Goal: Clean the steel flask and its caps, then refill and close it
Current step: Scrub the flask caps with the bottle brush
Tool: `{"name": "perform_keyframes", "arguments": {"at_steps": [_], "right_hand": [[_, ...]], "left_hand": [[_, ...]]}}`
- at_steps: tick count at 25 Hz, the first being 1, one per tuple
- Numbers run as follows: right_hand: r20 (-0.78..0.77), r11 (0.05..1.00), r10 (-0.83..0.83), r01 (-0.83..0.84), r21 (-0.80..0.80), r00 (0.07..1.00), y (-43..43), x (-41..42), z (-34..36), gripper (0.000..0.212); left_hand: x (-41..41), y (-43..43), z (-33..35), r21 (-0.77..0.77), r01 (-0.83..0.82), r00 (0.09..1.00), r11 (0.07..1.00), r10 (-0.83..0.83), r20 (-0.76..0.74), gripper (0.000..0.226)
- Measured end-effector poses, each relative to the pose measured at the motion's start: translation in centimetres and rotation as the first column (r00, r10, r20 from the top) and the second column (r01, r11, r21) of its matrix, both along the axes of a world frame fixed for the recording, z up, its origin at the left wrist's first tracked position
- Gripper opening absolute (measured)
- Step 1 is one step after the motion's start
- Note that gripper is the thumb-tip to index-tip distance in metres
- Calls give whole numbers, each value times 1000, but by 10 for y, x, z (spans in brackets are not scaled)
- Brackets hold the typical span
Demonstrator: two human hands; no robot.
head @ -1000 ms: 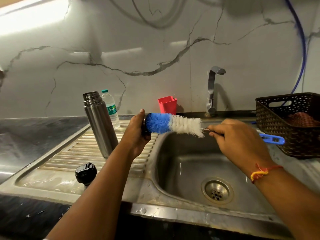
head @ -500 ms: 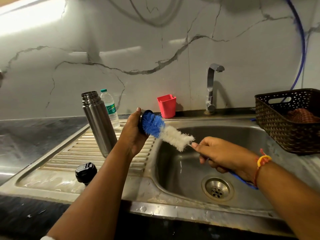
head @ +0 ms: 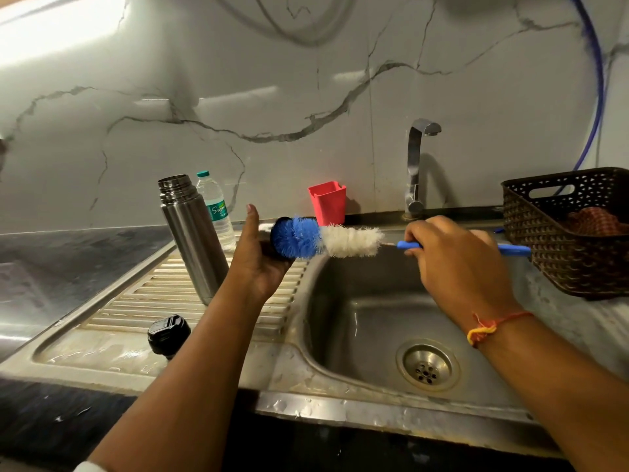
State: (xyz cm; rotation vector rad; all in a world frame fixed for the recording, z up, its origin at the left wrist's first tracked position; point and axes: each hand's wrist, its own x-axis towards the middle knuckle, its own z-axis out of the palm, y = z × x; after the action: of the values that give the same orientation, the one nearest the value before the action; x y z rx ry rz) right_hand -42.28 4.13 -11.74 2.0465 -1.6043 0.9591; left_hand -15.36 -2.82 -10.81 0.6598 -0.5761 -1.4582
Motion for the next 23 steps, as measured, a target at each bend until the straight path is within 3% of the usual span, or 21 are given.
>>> {"name": "perform_keyframes", "arguments": {"at_steps": [2,4,6,8,9,11,13,14,16,18,21,23], "right_hand": [[-19,1000,20,-20,-4,1000,0,2,1,17],[27,992,72,-74,101,997,0,5,3,19],[144,952,140,-173,252,980,1,9,4,21],[376,837,174,-338,430,910,6,14,6,24],[544,750,143,-449,486,827,9,16,6,26],[833,568,-49,-671,477,550,16,16,8,31],[911,463,-224,-784,413,347,20,12,11,32],[908,437,-244,-797,417,340,22,11,12,31],[871,457,-147,-749,480,468,24,13,12,22],[754,597,35,-619,510,656,25,19,8,12],[459,811,208,-415,412,864,20,20,1,12],[230,903,207,-276,329,951,17,16,0,10]], "left_hand": [[0,-2,-1,-6,-12,1000,1000,12,-14,49],[3,-4,-3,-3,-16,999,1000,16,-36,42],[8,-6,-6,-17,-23,999,1000,23,-40,38],[10,-4,-7,-45,29,999,999,-30,-22,42],[11,-3,-8,-59,49,999,997,-50,-12,47],[11,-4,-11,-78,65,998,995,-65,-1,50],[10,-4,-11,-77,44,999,996,-45,-10,47],[8,-4,-10,-75,26,999,997,-28,-26,48],[9,-7,-9,-55,-37,999,998,36,-13,54],[12,-8,-8,-24,-111,989,994,113,96,47],[15,-9,-5,12,-170,982,985,168,90,24],[16,-8,-2,53,-165,986,985,163,40,17]]}}
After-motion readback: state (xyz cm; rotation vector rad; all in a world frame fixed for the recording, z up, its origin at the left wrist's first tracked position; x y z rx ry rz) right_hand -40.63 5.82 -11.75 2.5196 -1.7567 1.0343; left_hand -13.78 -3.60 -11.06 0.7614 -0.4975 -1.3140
